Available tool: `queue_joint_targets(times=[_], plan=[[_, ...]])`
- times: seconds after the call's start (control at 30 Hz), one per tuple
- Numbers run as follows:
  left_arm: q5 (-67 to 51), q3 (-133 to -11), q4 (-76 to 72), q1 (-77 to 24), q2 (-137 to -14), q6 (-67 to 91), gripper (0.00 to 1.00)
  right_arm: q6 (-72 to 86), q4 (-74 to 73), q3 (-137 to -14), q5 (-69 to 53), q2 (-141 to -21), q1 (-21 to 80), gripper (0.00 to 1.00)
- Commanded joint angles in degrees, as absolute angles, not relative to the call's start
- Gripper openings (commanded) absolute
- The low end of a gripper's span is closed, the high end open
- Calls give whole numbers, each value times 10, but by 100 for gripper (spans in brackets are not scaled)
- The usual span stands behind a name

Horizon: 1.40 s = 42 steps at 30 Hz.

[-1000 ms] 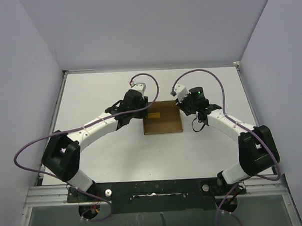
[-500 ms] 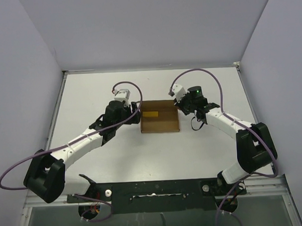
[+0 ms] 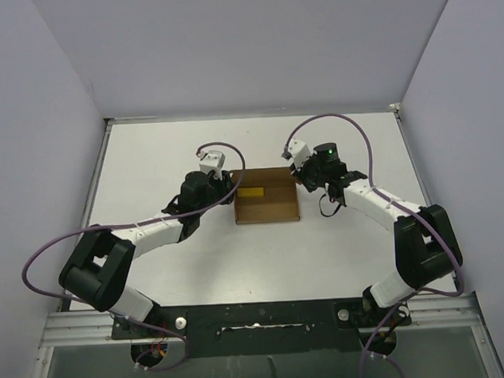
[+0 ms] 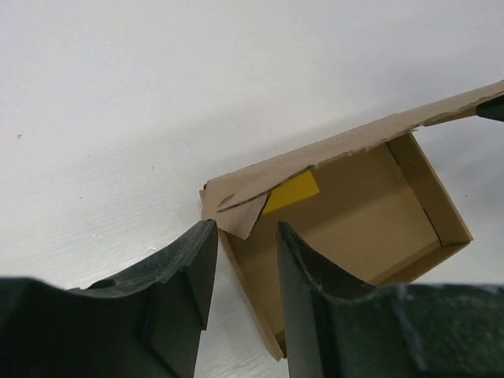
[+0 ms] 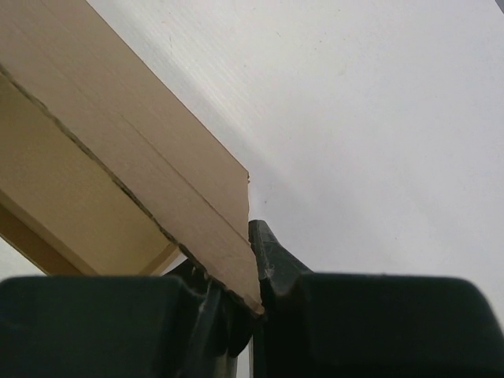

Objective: Fold the paper box

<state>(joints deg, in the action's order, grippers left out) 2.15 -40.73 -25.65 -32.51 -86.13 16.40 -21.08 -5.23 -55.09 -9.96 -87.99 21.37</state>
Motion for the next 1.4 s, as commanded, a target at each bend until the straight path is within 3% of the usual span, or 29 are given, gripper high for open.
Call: queue_joint_targets(times=[0.0, 0.3, 0.47, 0.97, 1.37], plan=[[38, -427, -325, -323, -891, 157, 32, -201, -39, -579, -112, -885, 212, 0], [44, -447, -310, -329, -910, 161, 14, -191, -42, -585, -115, -887, 214, 0], [48, -472, -304, -340, -923, 169, 0, -174, -44, -596, -115, -889, 220, 0], [81, -588, -271, -355, -1011, 149, 0, -94, -27, -704, 1, -983, 241, 0], [70, -582, -267, -344, -1026, 148, 0, -39, -53, -753, 51, -1033, 269, 0]])
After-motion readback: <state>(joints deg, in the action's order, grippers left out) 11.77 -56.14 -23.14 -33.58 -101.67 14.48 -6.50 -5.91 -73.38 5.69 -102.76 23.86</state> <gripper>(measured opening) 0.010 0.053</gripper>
